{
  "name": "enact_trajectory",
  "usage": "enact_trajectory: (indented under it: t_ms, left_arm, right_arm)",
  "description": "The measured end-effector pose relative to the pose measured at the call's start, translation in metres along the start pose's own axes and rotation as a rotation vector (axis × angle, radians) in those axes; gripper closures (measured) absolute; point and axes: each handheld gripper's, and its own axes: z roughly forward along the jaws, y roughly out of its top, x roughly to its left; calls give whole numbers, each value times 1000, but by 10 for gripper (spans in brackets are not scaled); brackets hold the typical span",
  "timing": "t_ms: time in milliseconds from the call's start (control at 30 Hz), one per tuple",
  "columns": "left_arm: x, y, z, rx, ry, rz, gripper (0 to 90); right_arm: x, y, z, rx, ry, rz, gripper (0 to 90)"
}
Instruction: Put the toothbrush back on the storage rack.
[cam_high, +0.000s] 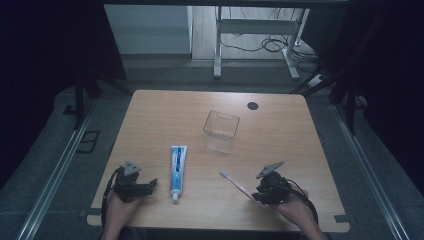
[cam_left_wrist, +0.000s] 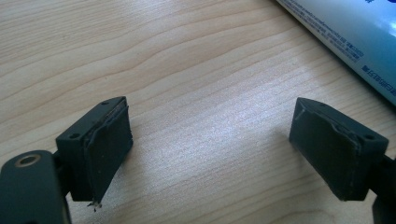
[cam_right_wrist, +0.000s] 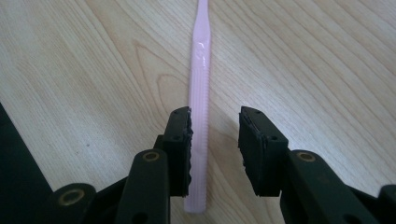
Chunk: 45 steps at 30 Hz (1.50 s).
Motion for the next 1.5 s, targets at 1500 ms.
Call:
enact_trajectory:
  t_ms: [1500]
  left_arm:
    - [0, 0, 0, 3, 0, 2, 129]
  right_arm:
    - [13, 64, 34, 257, -38, -54, 780]
